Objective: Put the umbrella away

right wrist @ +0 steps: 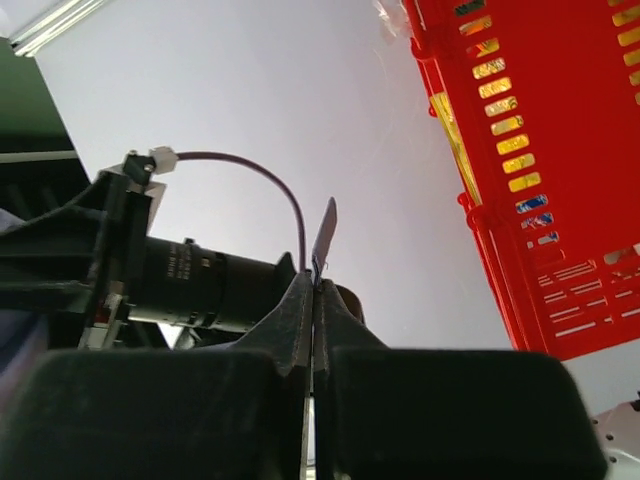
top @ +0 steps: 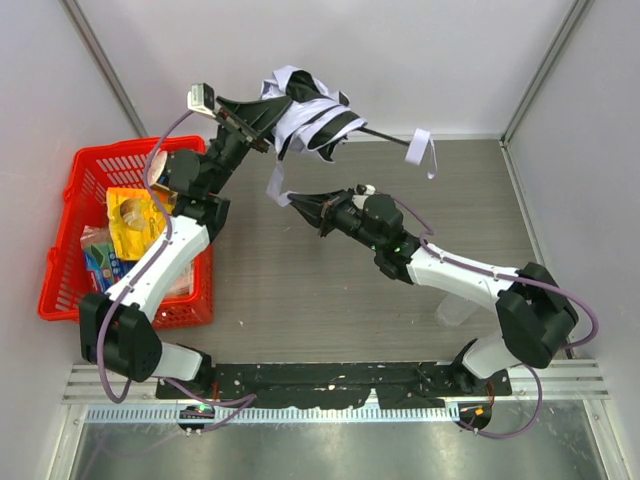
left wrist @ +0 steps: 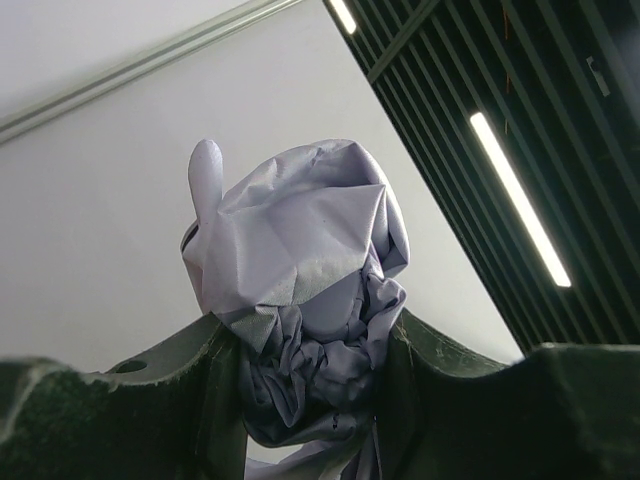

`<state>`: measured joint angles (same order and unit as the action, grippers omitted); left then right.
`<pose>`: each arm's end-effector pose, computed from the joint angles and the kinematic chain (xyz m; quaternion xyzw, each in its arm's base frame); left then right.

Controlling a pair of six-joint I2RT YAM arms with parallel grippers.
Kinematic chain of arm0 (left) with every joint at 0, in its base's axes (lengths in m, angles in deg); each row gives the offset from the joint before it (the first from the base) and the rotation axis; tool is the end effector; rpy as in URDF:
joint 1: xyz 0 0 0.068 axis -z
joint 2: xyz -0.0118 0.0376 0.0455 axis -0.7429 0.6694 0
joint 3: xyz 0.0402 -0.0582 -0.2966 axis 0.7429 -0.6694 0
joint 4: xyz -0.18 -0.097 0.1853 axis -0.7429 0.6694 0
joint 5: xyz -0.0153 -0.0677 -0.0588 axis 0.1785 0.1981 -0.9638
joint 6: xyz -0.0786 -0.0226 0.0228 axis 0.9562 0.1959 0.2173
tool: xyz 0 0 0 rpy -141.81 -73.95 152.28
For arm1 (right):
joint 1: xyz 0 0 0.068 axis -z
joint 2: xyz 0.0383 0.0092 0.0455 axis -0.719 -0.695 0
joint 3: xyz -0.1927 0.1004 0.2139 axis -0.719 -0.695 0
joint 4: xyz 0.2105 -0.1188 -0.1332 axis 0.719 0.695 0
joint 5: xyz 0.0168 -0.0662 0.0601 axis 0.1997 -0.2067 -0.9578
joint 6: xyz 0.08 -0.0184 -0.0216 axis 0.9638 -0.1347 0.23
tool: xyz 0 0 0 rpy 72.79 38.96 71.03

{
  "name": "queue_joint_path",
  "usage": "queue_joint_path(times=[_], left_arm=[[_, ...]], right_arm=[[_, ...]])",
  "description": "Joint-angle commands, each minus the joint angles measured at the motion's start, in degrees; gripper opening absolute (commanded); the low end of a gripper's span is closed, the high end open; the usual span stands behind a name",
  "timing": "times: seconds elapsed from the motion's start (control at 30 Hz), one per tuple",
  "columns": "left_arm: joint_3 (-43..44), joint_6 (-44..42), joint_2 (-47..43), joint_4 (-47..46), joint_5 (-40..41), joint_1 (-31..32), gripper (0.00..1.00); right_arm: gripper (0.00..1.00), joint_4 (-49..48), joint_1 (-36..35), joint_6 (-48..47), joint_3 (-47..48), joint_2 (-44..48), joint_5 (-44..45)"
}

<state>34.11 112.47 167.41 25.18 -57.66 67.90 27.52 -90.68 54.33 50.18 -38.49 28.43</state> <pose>0.3218 -0.1467 0.5057 -0.1230 0.4544 -0.7805 0.4114 0.2720 0.2846 0.3280 0.3564 0.6045 0.7081 0.0791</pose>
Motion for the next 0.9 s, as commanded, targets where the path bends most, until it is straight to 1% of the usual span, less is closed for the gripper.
queue_joint_path(times=[0.0,0.07,0.13,0.17,0.2,0.23,0.27,0.33,0.4,0.5,0.57,0.67,0.7,0.73,0.8,0.87], left_arm=[[-3.23,4.37,-4.52,-6.63,-1.20,0.12,0.00],[-5.69,5.69,-5.40,-5.93,-2.52,0.12,0.00],[-8.50,6.83,-6.19,-5.32,-4.19,0.12,0.00],[-9.30,7.01,-6.55,-4.44,-5.41,0.12,0.00],[-9.83,6.57,-7.07,-2.09,-6.90,0.12,0.00],[-10.36,5.26,-7.86,0.72,-7.88,0.03,0.00],[-11.32,4.12,-8.56,3.27,-8.41,0.12,0.00],[-12.38,0.70,-9.80,9.33,-9.55,0.20,0.00],[-11.77,-4.48,-10.59,20.12,-11.13,0.29,0.00],[-11.68,-11.16,-11.47,35.24,-10.18,0.29,0.00],[-10.89,-15.03,-11.91,41.94,-8.77,0.47,0.00],[-9.40,-19.26,-11.82,50.55,-6.31,0.47,0.00],[-8.70,-20.31,-11.39,52.58,-5.96,0.56,0.00],[-8.17,-21.46,-11.04,54.61,-5.95,0.73,0.00],[-7.38,-23.31,-9.72,57.86,-5.95,1.17,0.00],[-7.90,-23.75,-8.31,57.35,-5.95,1.61,0.00]], right_arm=[[0.01,-9.85,3.30,-4.74,-1.67,0.17,2.51],[0.01,-12.49,6.47,-9.13,-4.48,1.92,3.39],[0.01,-13.64,10.68,-14.23,-6.51,3.77,2.61],[0.01,-15.74,13.74,-15.91,-7.82,4.65,1.91],[0.01,-18.28,14.90,-19.84,-8.18,4.92,0.51],[0.01,-20.57,18.05,-21.71,-8.27,5.45,-1.33],[0.01,-20.77,19.21,-26.78,-8.19,5.97,-2.22],[0.01,-21.90,22.72,-33.03,-7.49,6.50,-4.94],[0.01,-27.06,24.05,-35.43,-7.13,6.25,-7.76],[0.01,-30.68,24.23,-39.82,-7.05,7.30,-9.34],[0.01,-31.48,24.23,-41.32,-7.04,8.00,-10.13],[0.01,-31.76,24.23,-44.83,-7.22,10.19,-11.54],[0.01,-30.10,24.14,-47.72,-7.13,10.98,-11.98],[0.01,-28.69,24.14,-48.62,-6.79,11.69,-12.25],[0.01,-27.62,23.88,-50.82,-6.08,11.26,-14.18],[0.01,-28.15,23.36,-50.91,-6.08,10.73,-15.58]])
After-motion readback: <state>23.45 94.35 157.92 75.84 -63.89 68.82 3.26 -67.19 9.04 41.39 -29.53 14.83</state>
